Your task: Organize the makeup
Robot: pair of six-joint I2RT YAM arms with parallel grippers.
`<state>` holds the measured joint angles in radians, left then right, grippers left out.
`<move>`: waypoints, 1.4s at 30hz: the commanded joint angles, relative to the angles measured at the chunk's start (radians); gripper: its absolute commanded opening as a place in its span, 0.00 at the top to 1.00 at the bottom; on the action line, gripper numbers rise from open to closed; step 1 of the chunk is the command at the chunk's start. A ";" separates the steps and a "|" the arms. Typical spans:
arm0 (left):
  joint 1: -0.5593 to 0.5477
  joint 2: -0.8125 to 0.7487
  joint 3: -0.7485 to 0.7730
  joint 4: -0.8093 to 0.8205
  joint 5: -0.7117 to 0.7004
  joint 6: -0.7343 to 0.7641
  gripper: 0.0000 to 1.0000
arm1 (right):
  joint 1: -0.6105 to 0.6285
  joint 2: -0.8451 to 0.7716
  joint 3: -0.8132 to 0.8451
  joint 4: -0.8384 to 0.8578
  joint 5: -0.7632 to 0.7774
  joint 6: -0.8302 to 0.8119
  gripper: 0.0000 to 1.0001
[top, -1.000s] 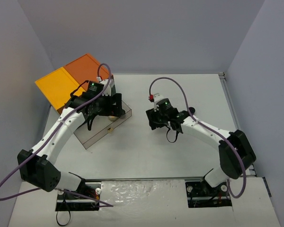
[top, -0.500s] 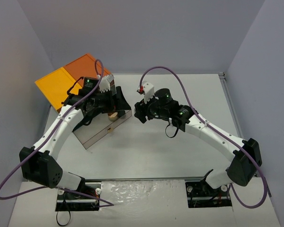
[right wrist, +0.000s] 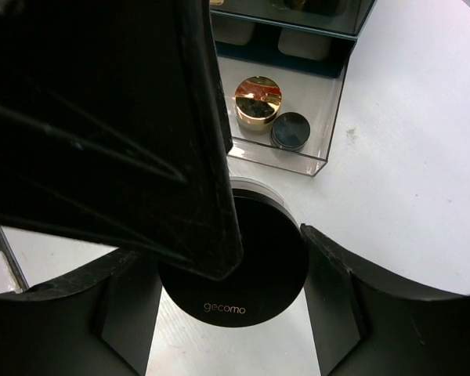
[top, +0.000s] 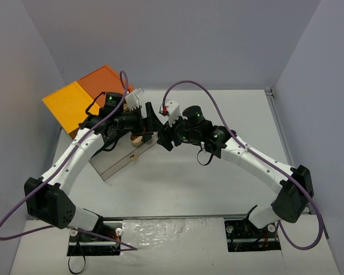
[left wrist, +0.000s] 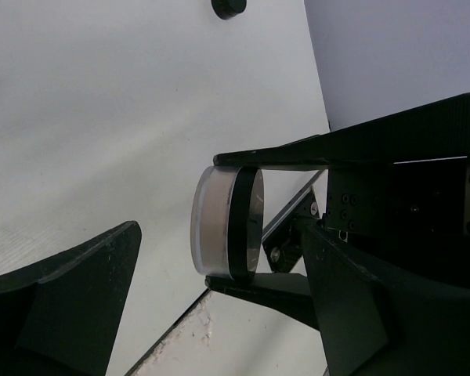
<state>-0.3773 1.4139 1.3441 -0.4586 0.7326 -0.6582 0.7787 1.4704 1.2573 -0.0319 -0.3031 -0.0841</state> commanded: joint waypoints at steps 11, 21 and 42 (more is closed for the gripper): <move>-0.014 -0.033 -0.025 0.067 0.008 -0.027 0.52 | 0.010 -0.030 0.025 0.067 -0.018 -0.011 0.90; -0.026 -0.047 -0.074 0.175 0.058 -0.099 0.68 | 0.010 -0.036 0.022 0.075 -0.017 -0.010 0.90; 0.025 -0.132 -0.180 0.221 -0.134 -0.130 1.00 | -0.010 -0.099 -0.023 0.079 0.038 -0.003 0.00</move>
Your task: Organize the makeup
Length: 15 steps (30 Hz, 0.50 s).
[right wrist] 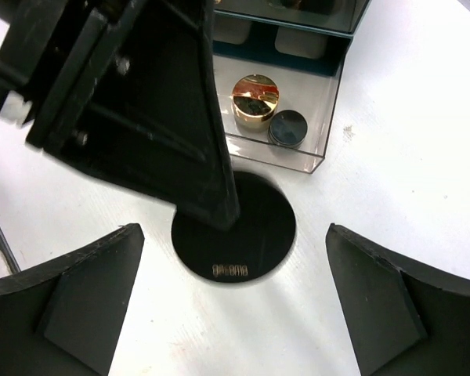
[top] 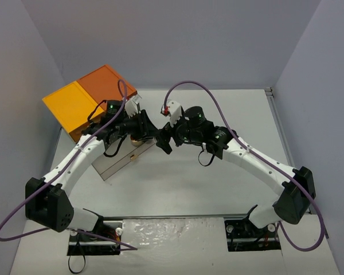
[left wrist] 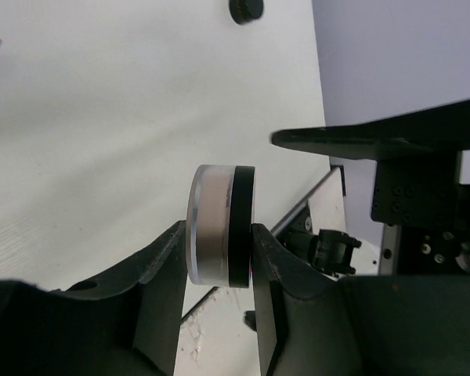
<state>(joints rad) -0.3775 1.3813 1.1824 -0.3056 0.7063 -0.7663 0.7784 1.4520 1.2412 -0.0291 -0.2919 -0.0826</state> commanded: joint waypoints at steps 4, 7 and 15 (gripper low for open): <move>0.048 -0.161 -0.115 0.173 -0.238 -0.087 1.00 | -0.028 -0.124 -0.037 0.077 0.060 0.000 0.00; 0.056 -0.200 -0.165 0.202 -0.340 -0.084 1.00 | -0.041 -0.162 -0.062 0.076 0.089 0.002 0.00; 0.077 -0.260 -0.288 0.239 -0.639 -0.060 1.00 | -0.113 -0.263 -0.161 0.077 0.086 0.016 0.00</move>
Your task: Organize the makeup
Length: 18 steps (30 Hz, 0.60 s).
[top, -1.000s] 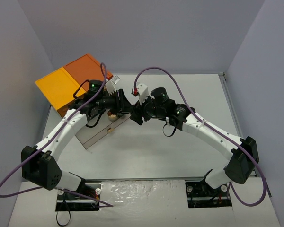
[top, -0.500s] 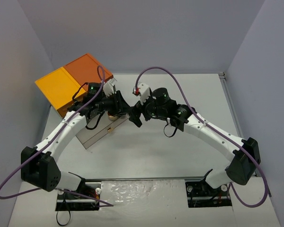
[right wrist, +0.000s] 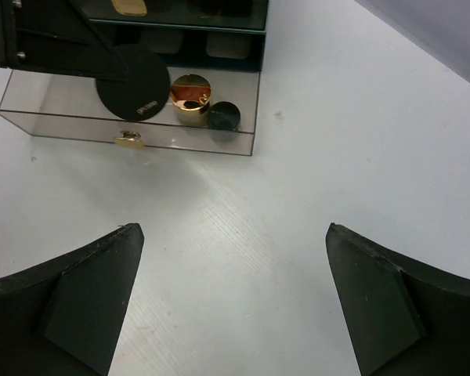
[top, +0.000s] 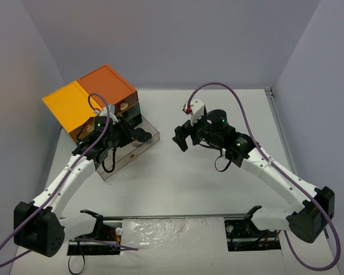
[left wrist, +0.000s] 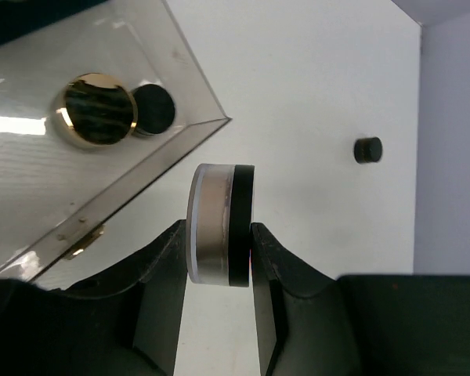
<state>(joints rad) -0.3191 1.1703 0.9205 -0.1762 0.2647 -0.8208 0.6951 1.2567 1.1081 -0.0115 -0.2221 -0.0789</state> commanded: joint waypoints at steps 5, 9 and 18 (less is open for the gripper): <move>0.037 -0.064 -0.147 0.199 -0.331 -0.080 1.00 | -0.052 -0.121 -0.080 0.065 0.015 0.019 0.00; 0.037 -0.055 -0.226 0.319 -0.398 -0.147 0.98 | -0.055 -0.161 -0.109 0.067 0.019 0.031 0.00; 0.038 0.031 -0.279 0.476 -0.447 -0.178 0.92 | -0.065 -0.238 -0.176 0.065 0.040 0.045 0.00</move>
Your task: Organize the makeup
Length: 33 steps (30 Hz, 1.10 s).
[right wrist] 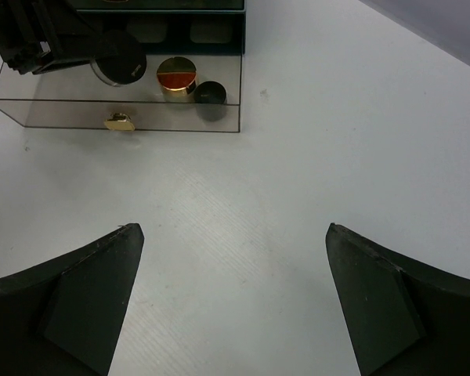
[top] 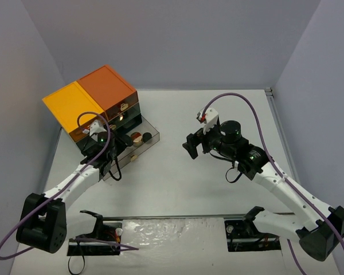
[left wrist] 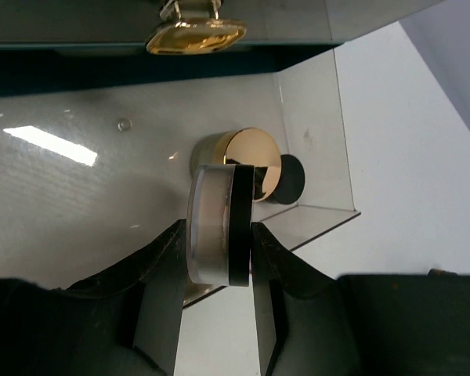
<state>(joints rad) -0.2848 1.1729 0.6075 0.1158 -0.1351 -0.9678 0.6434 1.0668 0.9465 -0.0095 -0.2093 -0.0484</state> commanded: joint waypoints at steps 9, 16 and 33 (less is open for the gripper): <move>0.004 0.096 0.033 0.180 -0.065 -0.022 0.91 | -0.023 -0.083 -0.028 0.062 0.038 0.022 0.00; 0.005 0.146 0.034 0.161 -0.058 -0.025 0.84 | -0.024 -0.081 -0.027 0.062 0.036 0.024 0.00; 0.022 0.167 0.008 0.080 -0.074 -0.080 0.46 | -0.027 -0.077 -0.015 0.057 0.036 0.027 0.00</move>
<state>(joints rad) -0.2735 1.3803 0.5940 0.2065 -0.1763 -1.0200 0.6217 1.0012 0.9157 -0.0111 -0.1875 -0.0263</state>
